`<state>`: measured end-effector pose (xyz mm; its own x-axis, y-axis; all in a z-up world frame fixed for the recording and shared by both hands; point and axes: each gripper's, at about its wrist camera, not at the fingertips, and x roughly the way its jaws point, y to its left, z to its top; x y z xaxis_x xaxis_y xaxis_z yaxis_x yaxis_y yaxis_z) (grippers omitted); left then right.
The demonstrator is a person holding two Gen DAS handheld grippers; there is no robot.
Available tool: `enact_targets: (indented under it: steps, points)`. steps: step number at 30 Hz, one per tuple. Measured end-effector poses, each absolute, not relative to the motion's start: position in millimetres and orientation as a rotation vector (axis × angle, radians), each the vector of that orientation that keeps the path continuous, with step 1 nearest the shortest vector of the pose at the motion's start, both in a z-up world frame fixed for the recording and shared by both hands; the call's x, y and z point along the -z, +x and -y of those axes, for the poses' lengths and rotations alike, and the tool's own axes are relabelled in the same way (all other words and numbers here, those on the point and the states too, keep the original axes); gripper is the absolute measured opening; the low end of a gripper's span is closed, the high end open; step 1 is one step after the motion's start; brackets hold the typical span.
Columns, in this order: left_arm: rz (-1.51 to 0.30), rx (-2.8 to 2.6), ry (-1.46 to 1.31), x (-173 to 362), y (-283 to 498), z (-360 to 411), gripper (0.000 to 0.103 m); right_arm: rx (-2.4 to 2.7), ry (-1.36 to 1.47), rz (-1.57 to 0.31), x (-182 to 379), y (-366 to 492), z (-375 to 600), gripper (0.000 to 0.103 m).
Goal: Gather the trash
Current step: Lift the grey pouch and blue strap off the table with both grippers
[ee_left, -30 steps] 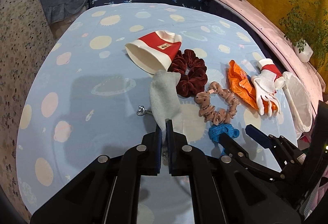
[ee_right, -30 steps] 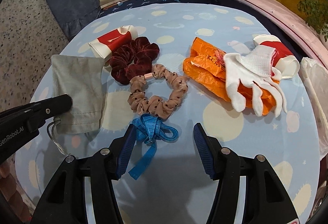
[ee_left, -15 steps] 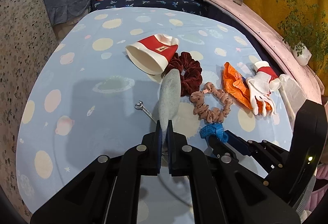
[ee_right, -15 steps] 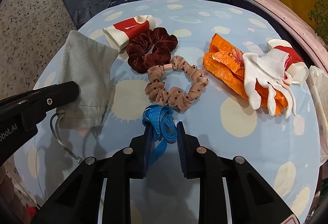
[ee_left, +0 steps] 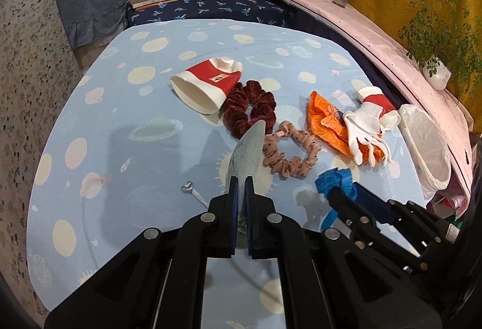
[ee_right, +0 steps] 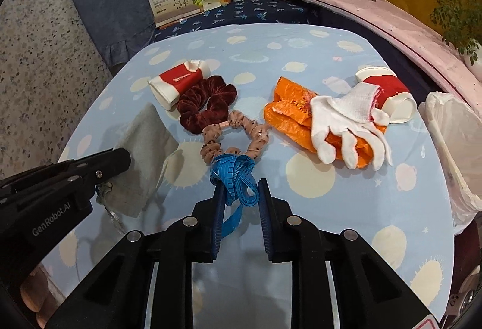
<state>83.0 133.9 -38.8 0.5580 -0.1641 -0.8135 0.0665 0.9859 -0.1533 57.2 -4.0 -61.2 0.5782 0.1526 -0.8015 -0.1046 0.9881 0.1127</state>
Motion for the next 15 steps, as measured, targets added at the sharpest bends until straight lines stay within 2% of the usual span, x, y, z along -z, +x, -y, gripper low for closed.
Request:
enact_targets:
  steps: [15]
  points:
    - [-0.938,0.231,-0.076,16,96,-81,0.004,-0.053,0.167,-0.852,30,62,71,0.021]
